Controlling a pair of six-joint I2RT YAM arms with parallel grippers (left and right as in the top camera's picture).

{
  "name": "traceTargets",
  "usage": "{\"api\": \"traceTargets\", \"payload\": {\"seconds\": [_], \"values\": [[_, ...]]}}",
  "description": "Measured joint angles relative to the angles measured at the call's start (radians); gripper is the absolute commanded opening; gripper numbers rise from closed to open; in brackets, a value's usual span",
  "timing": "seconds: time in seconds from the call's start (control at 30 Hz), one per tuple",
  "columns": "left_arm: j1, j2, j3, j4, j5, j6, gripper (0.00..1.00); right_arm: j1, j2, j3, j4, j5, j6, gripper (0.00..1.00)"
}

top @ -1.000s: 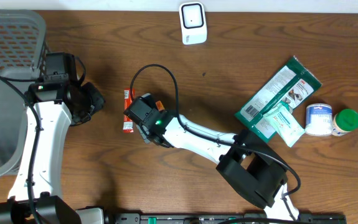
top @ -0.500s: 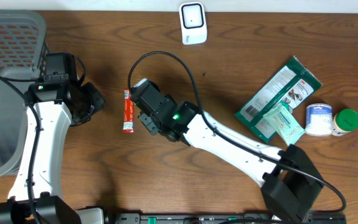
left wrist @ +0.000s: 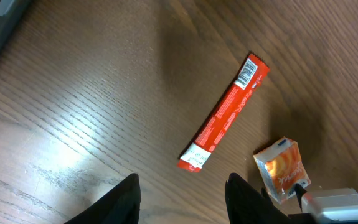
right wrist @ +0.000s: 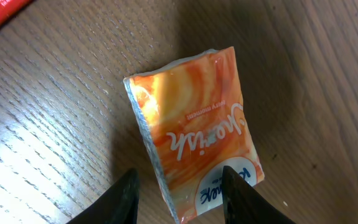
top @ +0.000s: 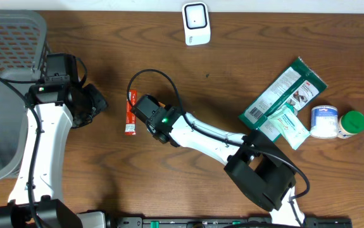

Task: Scan the item barcode
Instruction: 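Reach the right gripper to the orange snack packet and grasp it, then lift the orange snack packet and carry it up to the white scanner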

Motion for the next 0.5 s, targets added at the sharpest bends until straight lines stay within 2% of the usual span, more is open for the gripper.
{"api": "traceTargets", "payload": {"seconds": [0.5], "values": [[0.0,0.0,0.0,0.0,0.0,0.0,0.48,0.045,0.003,0.0,0.04,0.101,-0.109,0.41]]}}
